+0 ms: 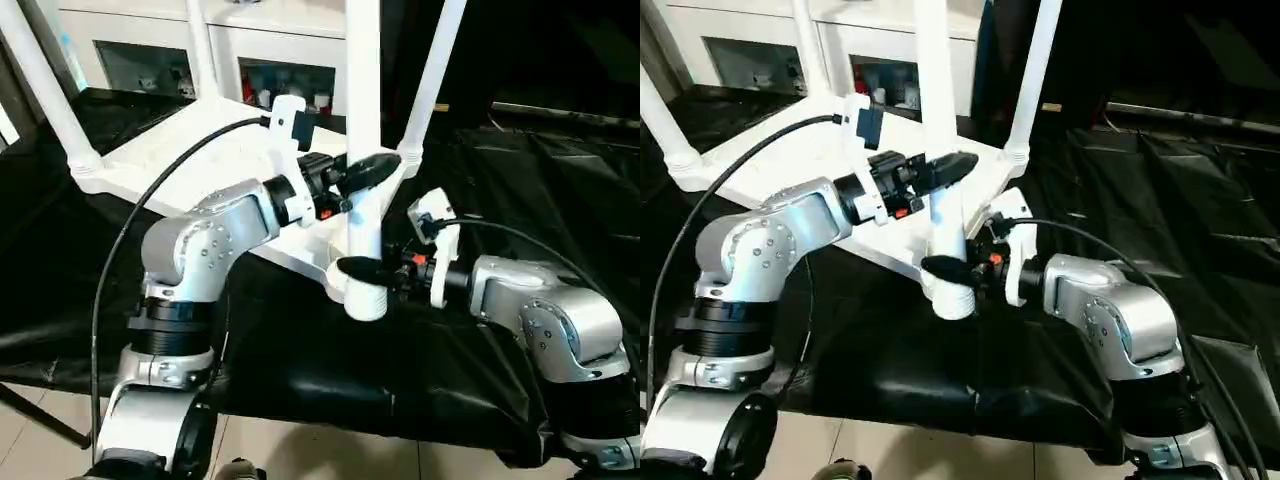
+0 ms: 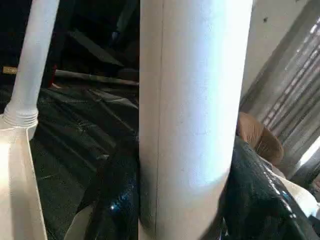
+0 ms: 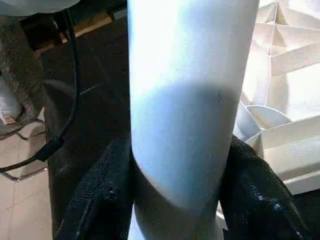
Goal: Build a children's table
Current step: Pick table leg
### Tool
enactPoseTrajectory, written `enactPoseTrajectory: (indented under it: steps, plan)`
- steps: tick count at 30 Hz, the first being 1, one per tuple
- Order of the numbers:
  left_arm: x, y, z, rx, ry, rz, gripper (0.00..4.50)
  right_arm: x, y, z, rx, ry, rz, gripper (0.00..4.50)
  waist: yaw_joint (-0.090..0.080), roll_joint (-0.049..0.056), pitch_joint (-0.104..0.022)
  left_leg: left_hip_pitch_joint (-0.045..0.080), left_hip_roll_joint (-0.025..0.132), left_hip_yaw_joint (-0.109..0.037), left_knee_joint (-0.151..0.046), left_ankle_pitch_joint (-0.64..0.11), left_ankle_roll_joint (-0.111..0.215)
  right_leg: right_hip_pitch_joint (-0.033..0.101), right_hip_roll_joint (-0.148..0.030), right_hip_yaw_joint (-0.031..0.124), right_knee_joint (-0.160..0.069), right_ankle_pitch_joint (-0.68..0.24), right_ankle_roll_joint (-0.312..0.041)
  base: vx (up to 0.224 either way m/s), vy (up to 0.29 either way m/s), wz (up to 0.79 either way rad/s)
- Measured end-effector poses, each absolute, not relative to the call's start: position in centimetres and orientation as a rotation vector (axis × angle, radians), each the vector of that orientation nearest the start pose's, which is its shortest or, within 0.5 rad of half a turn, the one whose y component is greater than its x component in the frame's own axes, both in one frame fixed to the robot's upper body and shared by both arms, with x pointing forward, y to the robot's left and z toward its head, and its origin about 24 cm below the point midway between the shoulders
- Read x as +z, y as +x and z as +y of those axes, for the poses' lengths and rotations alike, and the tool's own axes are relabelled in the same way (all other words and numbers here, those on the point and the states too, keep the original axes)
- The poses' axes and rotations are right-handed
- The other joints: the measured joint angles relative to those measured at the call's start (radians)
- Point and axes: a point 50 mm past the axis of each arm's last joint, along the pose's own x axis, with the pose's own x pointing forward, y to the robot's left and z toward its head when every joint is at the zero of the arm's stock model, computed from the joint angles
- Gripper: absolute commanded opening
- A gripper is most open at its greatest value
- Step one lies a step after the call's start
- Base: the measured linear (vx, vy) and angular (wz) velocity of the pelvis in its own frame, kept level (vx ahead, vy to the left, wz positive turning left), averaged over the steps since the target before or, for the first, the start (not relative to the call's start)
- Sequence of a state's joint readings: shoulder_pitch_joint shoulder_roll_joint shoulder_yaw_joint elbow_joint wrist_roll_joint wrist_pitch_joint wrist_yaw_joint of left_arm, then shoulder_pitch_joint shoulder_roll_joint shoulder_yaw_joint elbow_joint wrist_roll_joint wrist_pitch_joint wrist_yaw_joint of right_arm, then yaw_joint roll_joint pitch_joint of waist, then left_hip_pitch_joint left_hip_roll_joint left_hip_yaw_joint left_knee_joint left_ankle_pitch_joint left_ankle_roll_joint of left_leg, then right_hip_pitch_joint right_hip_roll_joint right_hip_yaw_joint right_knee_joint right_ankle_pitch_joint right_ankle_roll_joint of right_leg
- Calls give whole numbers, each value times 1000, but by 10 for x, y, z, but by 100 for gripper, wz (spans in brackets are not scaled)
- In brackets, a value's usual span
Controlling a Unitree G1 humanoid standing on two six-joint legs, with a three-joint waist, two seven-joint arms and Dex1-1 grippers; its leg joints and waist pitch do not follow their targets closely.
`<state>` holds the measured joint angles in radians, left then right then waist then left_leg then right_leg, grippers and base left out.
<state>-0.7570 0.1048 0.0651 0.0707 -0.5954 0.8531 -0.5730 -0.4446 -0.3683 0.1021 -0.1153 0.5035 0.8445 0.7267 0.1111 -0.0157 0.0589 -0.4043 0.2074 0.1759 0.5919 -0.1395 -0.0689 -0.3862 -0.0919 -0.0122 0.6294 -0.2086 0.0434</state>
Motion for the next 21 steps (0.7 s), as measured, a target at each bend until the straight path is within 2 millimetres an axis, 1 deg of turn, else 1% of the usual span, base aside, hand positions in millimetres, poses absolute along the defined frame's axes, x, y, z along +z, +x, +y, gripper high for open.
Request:
enactPoseTrajectory:
  steps: [1,7,14,18,21]
  plan:
    - [190,329,70,-1039,-376,119,181,120,288,-117,1038,116,357,261,0,0,0,0,0,0,0,0,0,0,0,0,0,0,0,0,0,0]
    - [192,326,69,-1087,-343,117,181,118,287,-118,1063,90,379,307,1,0,0,0,0,0,0,0,0,0,0,0,0,0,0,0,0,0]
    - [195,320,63,-1158,-317,109,181,115,284,-120,1083,118,444,309,0,0,0,0,0,0,0,0,0,0,0,0,0,0,0,0,0,0]
    - [194,317,62,-1185,-312,108,181,122,286,-117,1100,125,436,309,0,0,0,0,0,0,0,0,0,0,0,0,0,0,0,0,0,0]
    - [194,316,61,-1198,-308,112,181,121,285,-116,1102,129,440,309,0,0,0,0,0,0,0,0,0,0,0,0,0,0,0,0,0,0]
